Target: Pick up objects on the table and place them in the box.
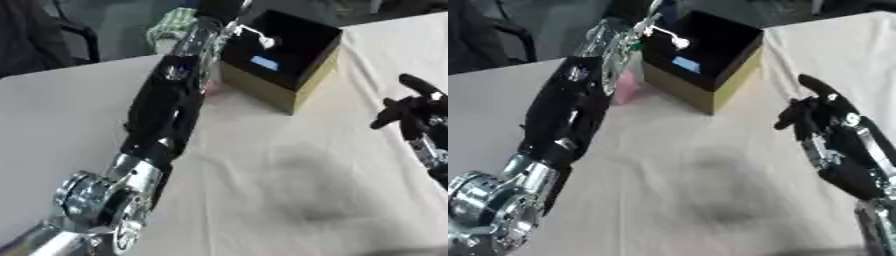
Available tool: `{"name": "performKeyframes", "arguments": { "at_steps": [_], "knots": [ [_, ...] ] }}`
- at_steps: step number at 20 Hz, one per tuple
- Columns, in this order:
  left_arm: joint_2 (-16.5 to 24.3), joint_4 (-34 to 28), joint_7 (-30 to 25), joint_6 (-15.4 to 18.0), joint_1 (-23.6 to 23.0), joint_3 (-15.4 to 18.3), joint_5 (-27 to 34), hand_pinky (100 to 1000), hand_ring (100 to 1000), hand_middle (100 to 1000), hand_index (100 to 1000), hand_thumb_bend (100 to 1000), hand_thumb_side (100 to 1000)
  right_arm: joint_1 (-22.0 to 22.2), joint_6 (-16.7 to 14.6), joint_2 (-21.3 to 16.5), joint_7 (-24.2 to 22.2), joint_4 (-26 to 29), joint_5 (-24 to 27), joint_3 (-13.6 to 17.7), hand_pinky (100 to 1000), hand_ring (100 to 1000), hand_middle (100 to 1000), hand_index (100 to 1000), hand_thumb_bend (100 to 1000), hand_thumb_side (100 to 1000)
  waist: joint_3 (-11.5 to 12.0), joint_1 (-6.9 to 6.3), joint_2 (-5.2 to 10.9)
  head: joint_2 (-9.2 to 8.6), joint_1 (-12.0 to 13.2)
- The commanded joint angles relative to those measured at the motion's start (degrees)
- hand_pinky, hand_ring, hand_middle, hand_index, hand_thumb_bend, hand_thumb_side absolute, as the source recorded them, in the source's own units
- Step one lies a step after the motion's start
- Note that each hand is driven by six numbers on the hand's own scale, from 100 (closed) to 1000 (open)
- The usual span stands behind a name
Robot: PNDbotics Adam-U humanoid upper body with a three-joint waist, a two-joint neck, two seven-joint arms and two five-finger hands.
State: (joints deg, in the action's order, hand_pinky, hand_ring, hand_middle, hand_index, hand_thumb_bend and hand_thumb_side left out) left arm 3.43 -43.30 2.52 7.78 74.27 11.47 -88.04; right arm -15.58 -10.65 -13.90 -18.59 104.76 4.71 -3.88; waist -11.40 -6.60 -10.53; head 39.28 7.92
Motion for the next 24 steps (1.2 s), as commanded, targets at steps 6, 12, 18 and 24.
{"name": "performKeyframes", "arguments": {
  "at_steps": [6,12,18,24],
  "knots": [
    [6.62,3.61,-15.85,-3.25,1.13,3.84,-1.09,800,766,824,922,734,551,-0.19,-0.26,-0.38,0.19,0.41,0.25,0.55,993,609,588,970,100,470,0.82,0.88,1.42,0.5,-0.77],
    [6.57,7.79,-19.34,-6.87,-0.5,5.2,-3.69,769,729,788,900,728,575,-0.22,-0.36,-0.4,0.2,0.45,0.27,0.63,993,609,588,970,100,470,0.79,1.2,1.34,0.45,-0.94],
    [5.75,10.04,-21.23,-7.57,-1.91,5.28,-5.54,747,696,759,891,721,574,-0.29,-0.44,-0.35,0.13,0.45,0.33,0.65,994,610,588,970,100,470,0.67,1.45,1.21,0.41,-0.94],
    [5.21,10.02,-20.05,-9.23,-2.91,5.75,-5.78,741,688,752,902,599,493,-0.27,-0.46,-0.3,0.04,0.41,0.33,0.68,994,610,588,971,100,470,0.68,1.52,1.07,0.46,-1.04]
  ]
}}
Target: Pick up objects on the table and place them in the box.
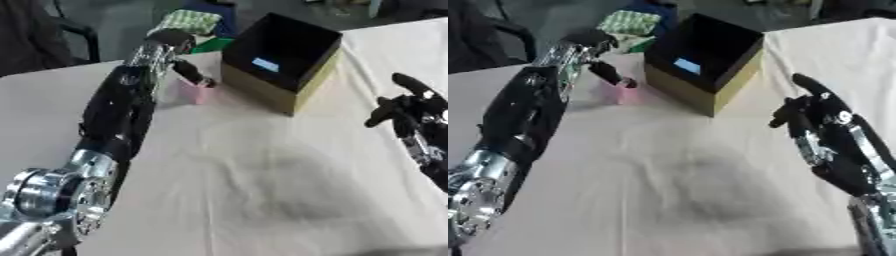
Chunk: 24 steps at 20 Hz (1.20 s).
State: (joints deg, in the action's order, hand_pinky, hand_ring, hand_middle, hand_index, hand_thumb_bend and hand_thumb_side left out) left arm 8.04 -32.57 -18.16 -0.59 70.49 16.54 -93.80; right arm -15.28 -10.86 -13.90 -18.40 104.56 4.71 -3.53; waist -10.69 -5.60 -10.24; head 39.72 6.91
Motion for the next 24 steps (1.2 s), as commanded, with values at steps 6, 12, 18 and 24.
{"name": "performKeyframes", "arguments": {
  "at_steps": [6,12,18,24],
  "knots": [
    [0.18,0.5,1.87,-3.18,-0.46,0.87,1.37,729,672,741,907,446,397,-0.63,-0.28,-0.28,-0.22,0.6,0.29,0.36,995,611,588,971,100,470,-0.03,0.53,0.56,0.03,-0.12],
    [-0.2,2.11,1.7,-3.42,-1.55,0.24,3.75,712,635,702,906,444,390,-0.68,-0.31,-0.23,-0.26,0.6,0.28,0.41,995,611,587,971,100,470,-0.05,0.63,0.36,0.04,-0.22],
    [-0.41,1.99,3.7,-3.95,-2.1,0.06,4.91,669,550,589,868,311,162,-0.72,-0.35,-0.18,-0.32,0.59,0.32,0.45,996,611,587,971,100,470,-0.06,0.71,0.26,0.04,-0.3],
    [0.07,-1.32,7.33,-2.04,-0.34,0.44,8.2,630,490,517,844,133,133,-0.74,-0.33,-0.15,-0.39,0.56,0.38,0.45,997,612,588,971,100,470,-0.16,0.71,0.42,-0.05,-0.24]
  ]
}}
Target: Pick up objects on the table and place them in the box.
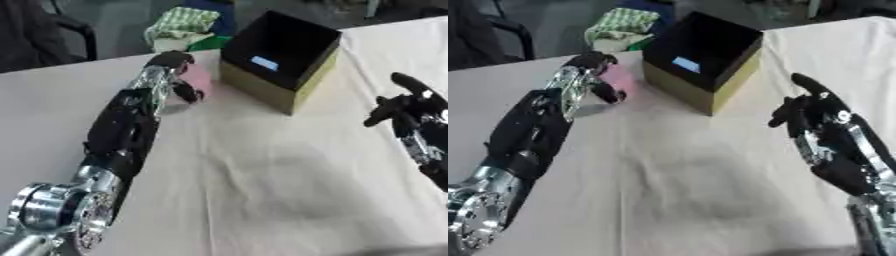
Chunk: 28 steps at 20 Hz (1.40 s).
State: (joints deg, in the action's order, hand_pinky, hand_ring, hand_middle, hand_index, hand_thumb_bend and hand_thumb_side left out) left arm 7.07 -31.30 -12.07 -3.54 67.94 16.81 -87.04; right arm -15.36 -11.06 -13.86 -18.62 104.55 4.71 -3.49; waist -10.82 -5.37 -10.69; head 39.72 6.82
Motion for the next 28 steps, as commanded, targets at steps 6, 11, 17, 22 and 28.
{"name": "performKeyframes", "arguments": {
  "at_steps": [6,11,17,22,28],
  "knots": [
    [1.25,-9.27,3.57,5.35,6.09,-0.85,4.75,629,471,510,838,100,118,-0.58,-0.07,-0.15,-0.35,0.46,0.48,0.26,997,613,588,971,100,470,-0.11,0.44,1.12,0.12,0.19],
    [0.12,-11.13,5.01,7.43,6.65,-1.82,6.4,633,470,504,835,100,114,-0.63,-0.06,-0.09,-0.61,0.4,0.59,0.09,997,613,588,972,100,470,-0.19,0.44,1.17,0.13,0.29],
    [-5.97,-12.63,9.03,10.19,6.13,-4.29,6.69,656,480,523,846,141,100,-1.28,-0.03,0.04,-1.54,0.44,0.97,-0.74,999,613,587,973,100,470,-2.28,0.18,0.48,-0.41,1.73],
    [-9.98,-13.1,13.03,10.27,4.58,-4.46,3.01,691,540,596,872,202,100,-1.74,-0.02,0.09,-1.99,0.44,1.01,-1.03,1000,613,587,973,100,470,-3.37,-0.13,-0.13,-0.86,2.33],
    [-11.13,-13.66,17.54,8.17,3.3,-3.65,-0.19,763,710,733,893,298,108,-1.94,-0.01,0.16,-2.06,0.44,1.1,-0.93,1000,614,587,973,100,470,-4.07,-0.25,-0.37,-1.23,2.48]
  ]
}}
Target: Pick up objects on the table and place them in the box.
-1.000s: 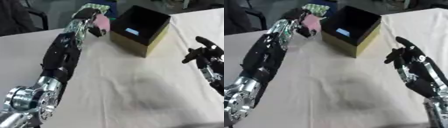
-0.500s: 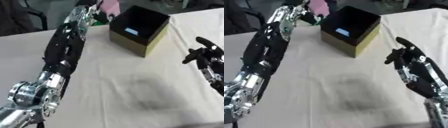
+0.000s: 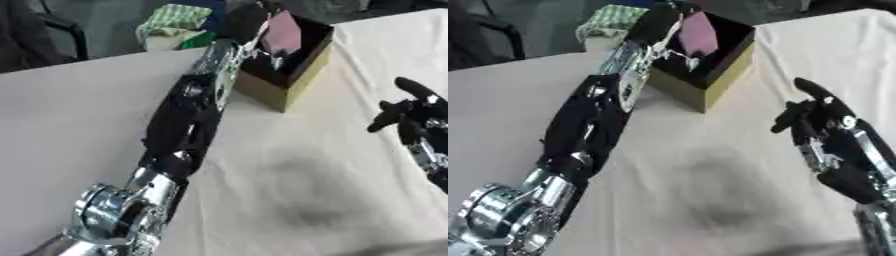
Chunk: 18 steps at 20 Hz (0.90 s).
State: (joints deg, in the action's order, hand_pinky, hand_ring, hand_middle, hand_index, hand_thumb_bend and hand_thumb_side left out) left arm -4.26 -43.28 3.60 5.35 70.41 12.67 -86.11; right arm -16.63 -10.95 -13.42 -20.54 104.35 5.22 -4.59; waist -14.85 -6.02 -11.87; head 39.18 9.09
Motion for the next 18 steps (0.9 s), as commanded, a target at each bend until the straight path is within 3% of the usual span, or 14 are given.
{"name": "performKeyframes", "arguments": {
  "at_steps": [1,3,5,6,10,14,17,18],
  "knots": [
    [0.22,-1.89,2.65,-1.19,0.73,0.7,-1.41,772,724,746,895,307,109,-0.67,-0.11,-0.27,-0.14,0.64,0.6,0.18,1000,614,587,973,100,470,0.0,0.4,0.82,-0.7,0.17],
    [0.29,-2.21,4.24,-2.14,0.58,1.06,-1.75,795,750,778,902,347,131,-0.65,-0.1,-0.25,-0.16,0.62,0.6,0.2,1000,614,587,973,100,470,0.07,0.4,0.84,-0.75,0.14],
    [0.47,-2.31,5.88,-3.35,0.54,1.54,-1.94,826,784,815,918,445,205,-0.65,-0.1,-0.25,-0.16,0.6,0.61,0.23,1000,614,587,973,100,470,0.18,0.41,0.89,-0.78,0.15],
    [0.6,-2.37,6.73,-4.04,0.56,1.74,-2.06,841,801,833,927,543,282,-0.66,-0.1,-0.24,-0.16,0.61,0.63,0.24,1000,614,587,973,100,470,0.24,0.42,0.91,-0.78,0.1],
    [0.87,-2.75,9.94,-6.08,0.68,2.34,-2.11,871,846,869,949,762,439,-0.64,-0.1,-0.22,-0.19,0.6,0.67,0.26,1000,614,587,973,100,470,0.41,0.48,0.96,-0.82,0.03],
    [1.05,-2.92,13.0,-6.54,0.66,2.64,-0.82,871,851,870,952,815,487,-0.67,-0.11,-0.2,-0.19,0.61,0.72,0.3,1000,615,587,974,100,470,0.52,0.59,0.96,-0.88,-0.04],
    [1.4,-2.99,14.35,-6.2,0.69,2.58,0.81,864,843,862,947,787,488,-0.65,-0.12,-0.18,-0.17,0.59,0.71,0.38,1000,615,587,974,100,470,0.67,0.69,0.97,-0.91,-0.04],
    [1.55,-3.26,14.67,-5.87,0.71,2.59,1.52,857,831,847,940,724,471,-0.65,-0.12,-0.15,-0.14,0.59,0.72,0.42,1000,615,587,974,100,470,0.8,0.73,0.97,-0.91,-0.08]
  ]
}}
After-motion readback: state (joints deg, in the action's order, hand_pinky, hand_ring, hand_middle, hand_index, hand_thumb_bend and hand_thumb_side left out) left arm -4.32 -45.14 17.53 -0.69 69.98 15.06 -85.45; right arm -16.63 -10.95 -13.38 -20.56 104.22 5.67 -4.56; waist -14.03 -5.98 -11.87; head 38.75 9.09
